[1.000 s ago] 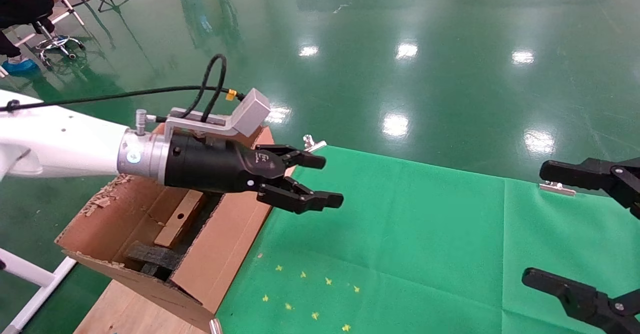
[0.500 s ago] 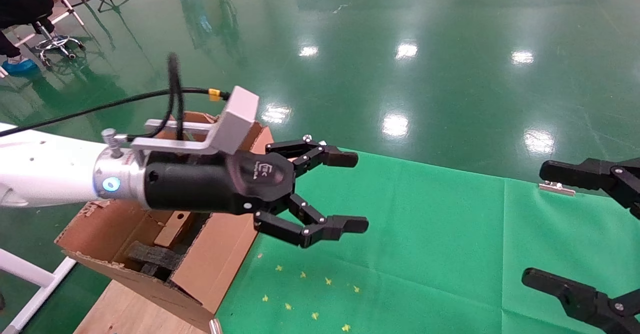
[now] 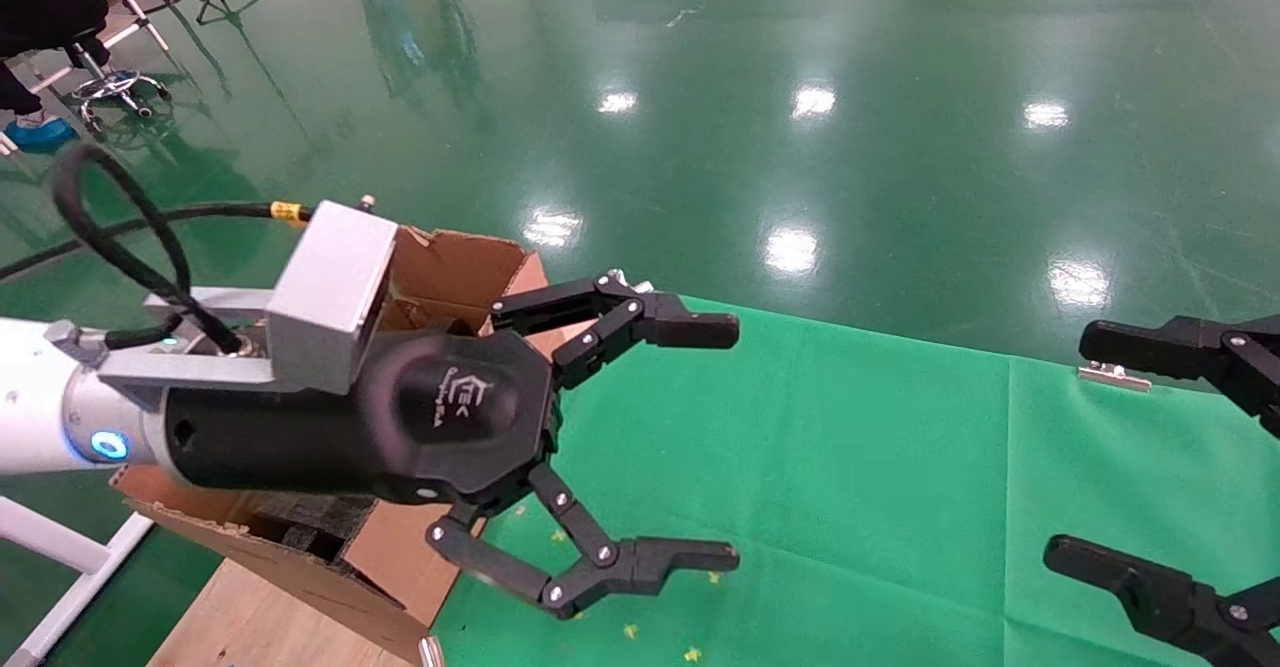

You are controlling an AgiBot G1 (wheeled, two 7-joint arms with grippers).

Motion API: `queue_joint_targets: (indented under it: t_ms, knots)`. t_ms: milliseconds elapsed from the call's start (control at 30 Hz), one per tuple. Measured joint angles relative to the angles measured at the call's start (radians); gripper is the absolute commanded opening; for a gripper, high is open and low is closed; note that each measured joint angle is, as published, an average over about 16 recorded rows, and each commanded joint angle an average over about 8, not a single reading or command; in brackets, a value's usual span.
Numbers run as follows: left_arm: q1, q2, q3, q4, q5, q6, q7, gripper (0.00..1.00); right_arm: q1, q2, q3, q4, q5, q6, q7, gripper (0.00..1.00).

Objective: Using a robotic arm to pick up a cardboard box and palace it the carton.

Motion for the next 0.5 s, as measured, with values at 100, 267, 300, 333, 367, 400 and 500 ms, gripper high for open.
queue_joint_targets:
  t_ms: [100, 267, 300, 333, 367, 400, 500]
  knots:
    - [0.014, -0.002, -0.018, -0.015, -0.007, 0.002, 0.006, 1.00, 0.000, 0.000, 0.000, 0.000, 0.000, 0.000, 0.000, 1.00]
    - [0.020, -0.004, -0.024, -0.021, -0.010, 0.003, 0.007, 1.00, 0.000, 0.000, 0.000, 0.000, 0.000, 0.000, 0.000, 1.00]
    - [0.018, -0.003, -0.023, -0.019, -0.009, 0.003, 0.007, 1.00, 0.000, 0.000, 0.000, 0.000, 0.000, 0.000, 0.000, 1.00]
    - [0.017, -0.003, -0.021, -0.018, -0.009, 0.003, 0.007, 1.00, 0.000, 0.000, 0.000, 0.000, 0.000, 0.000, 0.000, 1.00]
    - [0.016, -0.003, -0.019, -0.016, -0.008, 0.002, 0.006, 1.00, 0.000, 0.000, 0.000, 0.000, 0.000, 0.000, 0.000, 1.00]
    - [0.014, -0.003, -0.018, -0.015, -0.007, 0.002, 0.006, 1.00, 0.000, 0.000, 0.000, 0.000, 0.000, 0.000, 0.000, 1.00]
    - [0.011, -0.002, -0.013, -0.011, -0.006, 0.001, 0.005, 1.00, 0.000, 0.000, 0.000, 0.000, 0.000, 0.000, 0.000, 1.00]
